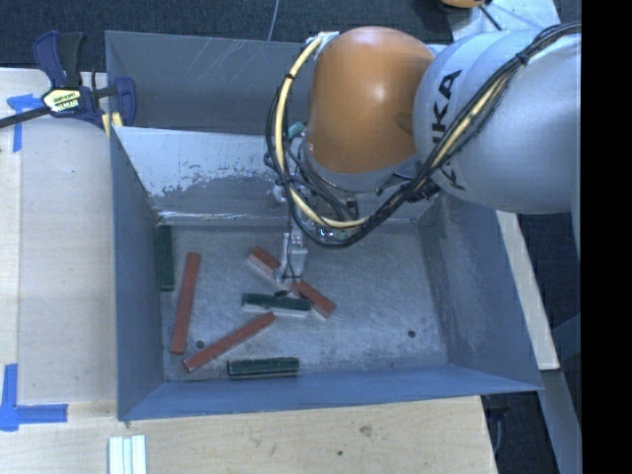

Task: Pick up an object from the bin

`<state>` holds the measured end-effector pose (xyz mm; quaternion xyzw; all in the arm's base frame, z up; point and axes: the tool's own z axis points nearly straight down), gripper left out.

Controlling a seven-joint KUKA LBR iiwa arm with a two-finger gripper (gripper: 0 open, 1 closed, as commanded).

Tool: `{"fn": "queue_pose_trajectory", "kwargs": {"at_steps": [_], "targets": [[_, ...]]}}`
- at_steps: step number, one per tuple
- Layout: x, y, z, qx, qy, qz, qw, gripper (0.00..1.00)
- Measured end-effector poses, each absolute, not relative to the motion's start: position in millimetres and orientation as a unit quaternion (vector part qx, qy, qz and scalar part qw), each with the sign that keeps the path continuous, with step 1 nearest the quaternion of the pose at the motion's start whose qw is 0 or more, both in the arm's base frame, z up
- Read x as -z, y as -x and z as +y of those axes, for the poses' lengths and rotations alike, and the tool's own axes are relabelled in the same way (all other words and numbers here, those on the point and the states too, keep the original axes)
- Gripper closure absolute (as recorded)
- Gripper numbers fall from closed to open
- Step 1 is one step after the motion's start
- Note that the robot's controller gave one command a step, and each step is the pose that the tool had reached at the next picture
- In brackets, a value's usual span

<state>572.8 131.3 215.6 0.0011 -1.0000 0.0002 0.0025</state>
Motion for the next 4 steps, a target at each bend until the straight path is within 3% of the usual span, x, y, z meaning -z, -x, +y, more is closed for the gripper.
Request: {"fn": "queue_pose_trajectory", "kwargs": {"at_steps": [1, 2, 3, 4], "targets": [[-220, -574.3, 131, 0.001, 0.0, -1.0, -0.002, 0.0], [-187, -572.4, 121, 0.001, -0.045, -0.999, -0.004, 0.0], [-89, -565.1, 91, 0.0, -0.153, -0.988, -0.002, 1.0], [-88, -565.0, 91, 0.0, -0.152, -0.988, -0.002, 0.0]]}}
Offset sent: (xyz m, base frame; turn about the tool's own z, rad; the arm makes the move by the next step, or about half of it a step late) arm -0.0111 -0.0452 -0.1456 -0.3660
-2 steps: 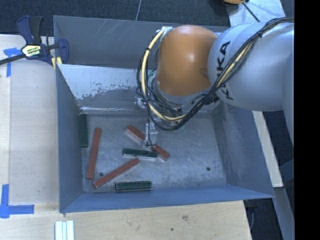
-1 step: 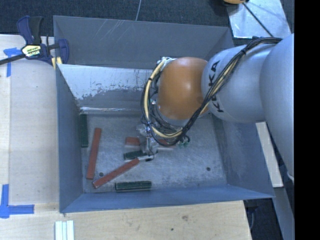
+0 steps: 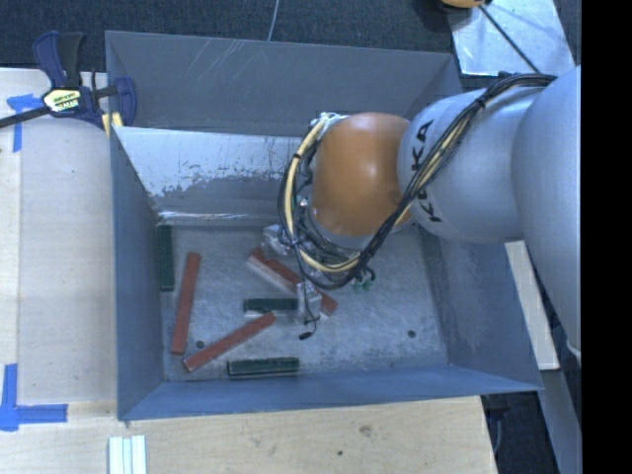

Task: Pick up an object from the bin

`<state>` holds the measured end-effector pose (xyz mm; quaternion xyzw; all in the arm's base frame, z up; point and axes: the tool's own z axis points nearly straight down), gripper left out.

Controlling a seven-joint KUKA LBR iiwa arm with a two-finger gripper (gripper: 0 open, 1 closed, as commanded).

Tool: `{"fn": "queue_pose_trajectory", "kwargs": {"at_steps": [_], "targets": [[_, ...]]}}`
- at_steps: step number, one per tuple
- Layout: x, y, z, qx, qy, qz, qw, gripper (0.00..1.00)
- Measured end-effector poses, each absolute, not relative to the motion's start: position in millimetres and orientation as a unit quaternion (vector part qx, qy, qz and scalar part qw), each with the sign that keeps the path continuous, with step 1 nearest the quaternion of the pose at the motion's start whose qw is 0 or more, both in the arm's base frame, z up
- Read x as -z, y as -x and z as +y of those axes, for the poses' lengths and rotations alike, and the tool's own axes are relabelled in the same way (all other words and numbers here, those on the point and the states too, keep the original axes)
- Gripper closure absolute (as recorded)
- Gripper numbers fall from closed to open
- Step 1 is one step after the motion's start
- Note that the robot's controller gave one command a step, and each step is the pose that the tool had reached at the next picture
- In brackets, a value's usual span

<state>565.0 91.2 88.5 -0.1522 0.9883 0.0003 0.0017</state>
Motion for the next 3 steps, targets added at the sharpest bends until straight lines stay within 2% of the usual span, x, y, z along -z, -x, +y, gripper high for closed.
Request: {"fn": "queue_pose_trajectory", "kwargs": {"at_steps": [1, 2, 3], "targets": [[-88, -565.0, 91, 0.0, 0.152, 0.988, 0.002, 0.0], [-75, -572.2, 94, 0.0, 0.313, 0.95, 0.006, 1.0], [-75, -572.2, 94, 0.0, 0.313, 0.95, 0.006, 1.0]]}}
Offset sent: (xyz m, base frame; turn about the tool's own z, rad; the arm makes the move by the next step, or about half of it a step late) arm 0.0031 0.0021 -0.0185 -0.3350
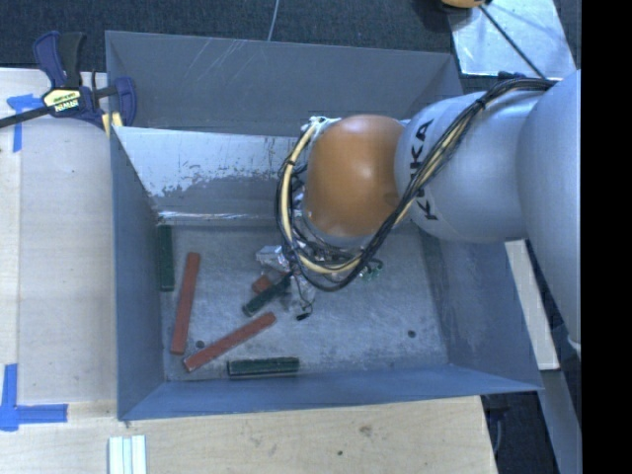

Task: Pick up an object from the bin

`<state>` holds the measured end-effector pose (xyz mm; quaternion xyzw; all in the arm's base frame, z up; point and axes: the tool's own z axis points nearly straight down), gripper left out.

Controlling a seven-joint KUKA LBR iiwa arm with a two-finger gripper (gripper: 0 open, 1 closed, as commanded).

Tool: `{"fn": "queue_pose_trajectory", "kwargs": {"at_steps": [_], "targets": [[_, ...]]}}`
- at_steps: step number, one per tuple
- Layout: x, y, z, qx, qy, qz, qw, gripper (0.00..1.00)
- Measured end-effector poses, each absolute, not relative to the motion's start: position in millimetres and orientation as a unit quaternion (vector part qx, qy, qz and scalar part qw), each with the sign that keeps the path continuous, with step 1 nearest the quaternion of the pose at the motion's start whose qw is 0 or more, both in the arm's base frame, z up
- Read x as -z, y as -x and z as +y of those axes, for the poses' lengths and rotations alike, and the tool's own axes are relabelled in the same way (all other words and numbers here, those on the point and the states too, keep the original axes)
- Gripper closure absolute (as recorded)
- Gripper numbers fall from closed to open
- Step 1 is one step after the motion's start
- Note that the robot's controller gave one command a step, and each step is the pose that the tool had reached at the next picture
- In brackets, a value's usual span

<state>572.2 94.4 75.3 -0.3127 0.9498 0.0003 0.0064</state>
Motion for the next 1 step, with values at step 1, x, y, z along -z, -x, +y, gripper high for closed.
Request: {"fn": "queue_pose_trajectory", "kwargs": {"at_steps": [1], "targets": [[-122.3, -579.3, 83.6, -0.001, 0.323, 0.946, -0.001, 1.0]]}}
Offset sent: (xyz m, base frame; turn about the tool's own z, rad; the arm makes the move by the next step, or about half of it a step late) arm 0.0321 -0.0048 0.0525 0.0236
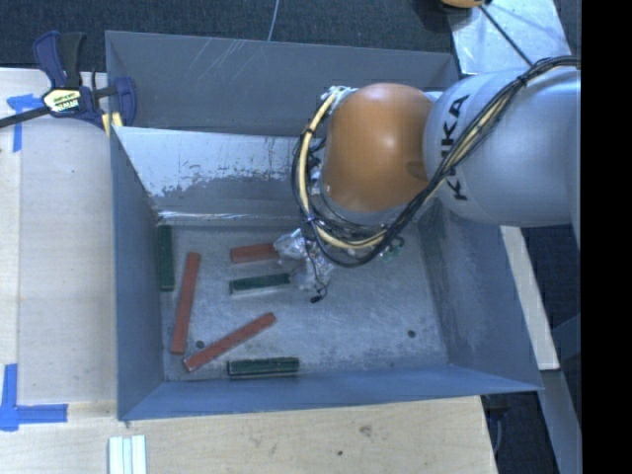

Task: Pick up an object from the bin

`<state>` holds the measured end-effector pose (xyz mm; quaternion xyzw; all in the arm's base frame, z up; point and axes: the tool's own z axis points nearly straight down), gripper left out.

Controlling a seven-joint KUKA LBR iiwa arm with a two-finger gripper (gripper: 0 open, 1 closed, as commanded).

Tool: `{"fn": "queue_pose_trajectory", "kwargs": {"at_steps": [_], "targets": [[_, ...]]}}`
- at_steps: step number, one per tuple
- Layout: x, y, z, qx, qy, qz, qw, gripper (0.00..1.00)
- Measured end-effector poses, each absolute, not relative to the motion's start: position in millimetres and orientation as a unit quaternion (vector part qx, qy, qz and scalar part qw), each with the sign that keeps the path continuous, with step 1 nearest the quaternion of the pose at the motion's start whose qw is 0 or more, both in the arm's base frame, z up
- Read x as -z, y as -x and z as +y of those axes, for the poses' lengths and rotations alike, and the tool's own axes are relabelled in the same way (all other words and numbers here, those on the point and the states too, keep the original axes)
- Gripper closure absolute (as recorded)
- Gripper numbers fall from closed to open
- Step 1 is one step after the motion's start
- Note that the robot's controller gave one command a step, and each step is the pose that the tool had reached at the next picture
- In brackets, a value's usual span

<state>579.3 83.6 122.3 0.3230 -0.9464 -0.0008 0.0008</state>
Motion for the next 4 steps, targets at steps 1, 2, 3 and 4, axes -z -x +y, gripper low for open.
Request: {"fn": "queue_pose_trajectory", "kwargs": {"at_steps": [1, 2, 3, 4], "targets": [[-127, -605.2, 90, 0.001, -0.301, -0.954, -0.002, 0.0], [-128, -605.3, 89, 0.0, -0.3, -0.954, -0.003, 0.0], [-78, -597.0, 106, 0.0, -0.403, -0.915, -0.009, 1.0], [-78, -597.0, 106, 0.0, -0.403, -0.915, -0.009, 1.0]]}}
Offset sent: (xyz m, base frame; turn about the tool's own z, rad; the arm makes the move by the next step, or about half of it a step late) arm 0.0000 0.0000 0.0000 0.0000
